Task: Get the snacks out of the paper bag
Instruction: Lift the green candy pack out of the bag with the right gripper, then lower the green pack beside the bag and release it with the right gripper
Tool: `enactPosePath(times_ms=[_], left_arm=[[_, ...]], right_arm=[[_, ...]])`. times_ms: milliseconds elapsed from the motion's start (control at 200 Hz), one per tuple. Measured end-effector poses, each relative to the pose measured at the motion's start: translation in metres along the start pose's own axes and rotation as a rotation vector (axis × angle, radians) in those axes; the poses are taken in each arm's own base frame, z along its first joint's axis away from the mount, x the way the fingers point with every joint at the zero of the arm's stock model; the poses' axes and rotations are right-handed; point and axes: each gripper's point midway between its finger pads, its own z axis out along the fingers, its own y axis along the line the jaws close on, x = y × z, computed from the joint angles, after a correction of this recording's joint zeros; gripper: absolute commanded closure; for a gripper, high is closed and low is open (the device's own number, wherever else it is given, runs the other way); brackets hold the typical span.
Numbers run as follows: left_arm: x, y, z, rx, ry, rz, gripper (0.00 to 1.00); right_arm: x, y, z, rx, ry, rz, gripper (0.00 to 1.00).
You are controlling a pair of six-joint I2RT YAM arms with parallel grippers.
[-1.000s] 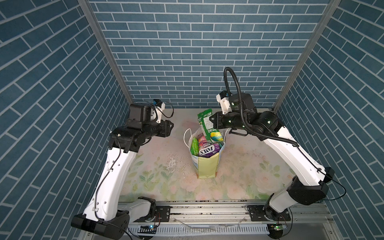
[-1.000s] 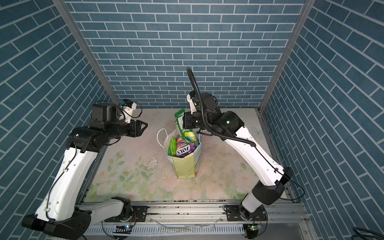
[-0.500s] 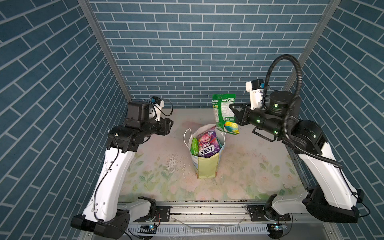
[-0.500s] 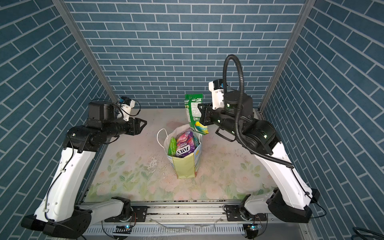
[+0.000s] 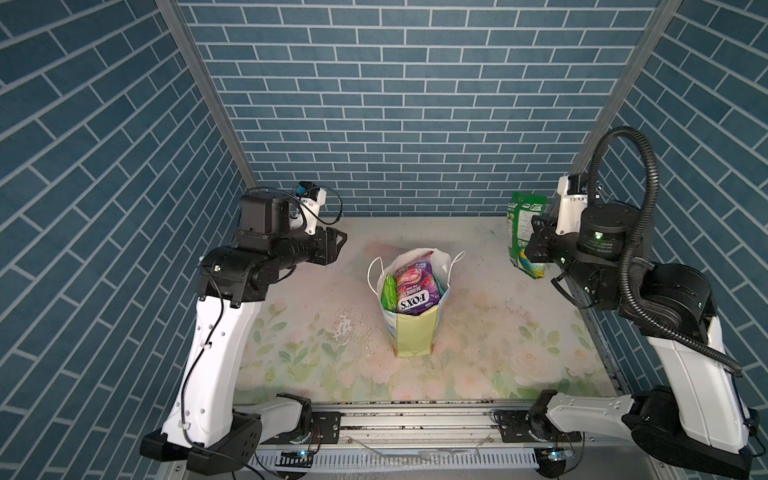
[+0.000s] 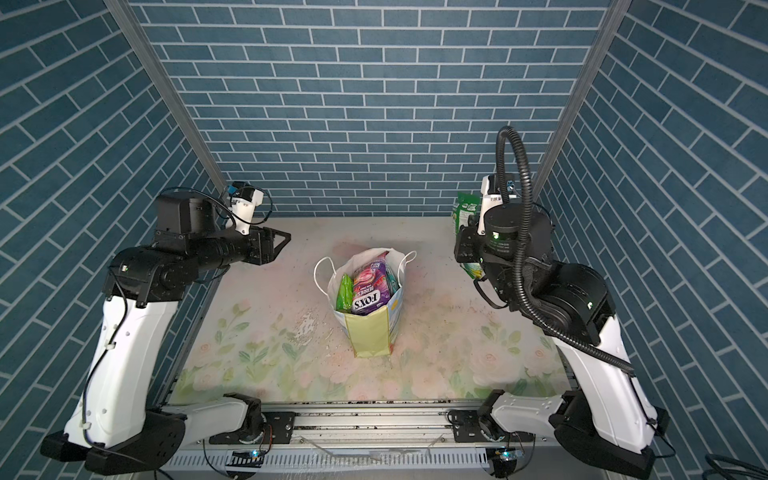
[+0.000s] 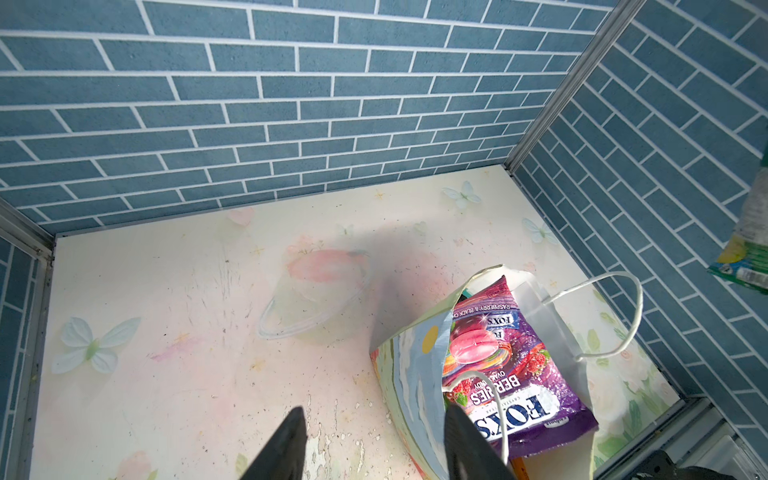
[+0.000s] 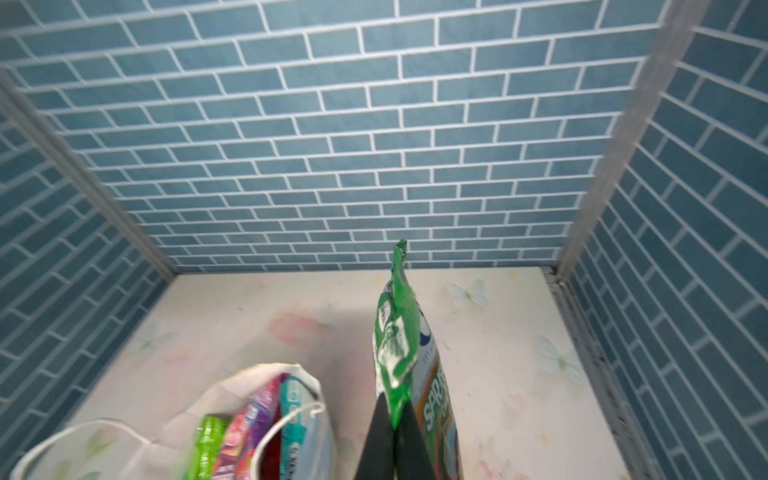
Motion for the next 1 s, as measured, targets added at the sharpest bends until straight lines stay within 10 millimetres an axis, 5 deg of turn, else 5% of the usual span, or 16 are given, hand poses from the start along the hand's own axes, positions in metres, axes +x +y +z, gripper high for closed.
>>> enactPosePath(times_ms=[200, 485, 1000], left_arm=[[-0.004, -0.018, -0.004, 0.036, 0.02, 0.048, 0.45], [0.017, -0.035, 0.015, 0.043, 0.138, 0.123, 0.45], [0.041, -0.05, 0.034, 0.064, 0.235, 0.179, 0.46]], right_arm=[[0.066, -0.026, 0.022, 0.171, 0.207, -0.083, 1.0], [0.178, -0.044, 0.065, 0.263, 0.528, -0.087, 1.0], [0.255, -0.057, 0.132, 0.327, 0.754, 0.028, 1.0]])
